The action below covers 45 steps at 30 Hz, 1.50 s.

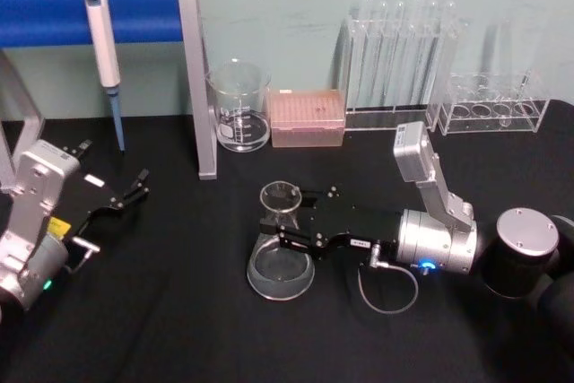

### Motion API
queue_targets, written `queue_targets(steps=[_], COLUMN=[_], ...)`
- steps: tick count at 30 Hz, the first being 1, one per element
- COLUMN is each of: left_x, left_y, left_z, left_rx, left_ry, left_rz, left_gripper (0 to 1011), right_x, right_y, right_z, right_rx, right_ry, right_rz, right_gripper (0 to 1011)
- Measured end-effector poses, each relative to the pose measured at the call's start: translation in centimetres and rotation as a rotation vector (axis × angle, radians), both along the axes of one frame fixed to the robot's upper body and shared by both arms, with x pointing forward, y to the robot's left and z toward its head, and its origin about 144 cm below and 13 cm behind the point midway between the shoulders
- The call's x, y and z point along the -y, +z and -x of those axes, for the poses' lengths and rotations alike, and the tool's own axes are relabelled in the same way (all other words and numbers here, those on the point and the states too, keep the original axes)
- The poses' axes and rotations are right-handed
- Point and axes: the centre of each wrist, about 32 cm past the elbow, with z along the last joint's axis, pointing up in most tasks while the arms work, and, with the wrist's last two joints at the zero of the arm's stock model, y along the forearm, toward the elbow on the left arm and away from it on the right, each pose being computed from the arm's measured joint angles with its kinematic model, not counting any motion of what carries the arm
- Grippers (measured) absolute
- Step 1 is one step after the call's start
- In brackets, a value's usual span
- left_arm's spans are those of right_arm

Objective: Grasp the erlenmeyer flask with one hand, shake it three times, then place it back.

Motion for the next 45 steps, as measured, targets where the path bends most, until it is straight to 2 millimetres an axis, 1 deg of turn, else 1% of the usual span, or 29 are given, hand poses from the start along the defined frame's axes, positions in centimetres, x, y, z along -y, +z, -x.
queue_targets(steps=[15, 21, 28, 37, 41, 45], left_x=[0.0, 0.0, 0.0, 0.0, 0.0, 0.0], left_y=[0.0, 0.0, 0.0, 0.0, 0.0, 0.0], left_z=[0.0, 0.0, 0.0, 0.0, 0.0, 0.0], left_rx=[0.0, 0.0, 0.0, 0.0, 0.0, 0.0], left_ry=[0.0, 0.0, 0.0, 0.0, 0.0, 0.0], left_rz=[0.0, 0.0, 0.0, 0.0, 0.0, 0.0], left_gripper=[1001, 1001, 1001, 1001, 1001, 1001], right_x=[0.0, 0.3, 0.5, 0.9, 0.8, 0.7], right_y=[0.0, 0.7, 3.2, 6.6, 7.5, 7.8], right_z=[0.0, 0.1, 0.9, 2.2, 3.0, 3.6], right_rx=[0.0, 0.01, 0.065, 0.117, 0.124, 0.12], right_ry=[-0.002, -0.037, -0.113, -0.261, -0.337, -0.396], right_rz=[0.0, -0.039, -0.115, -0.137, -0.138, -0.141], right_gripper=[457, 457, 457, 457, 457, 457])
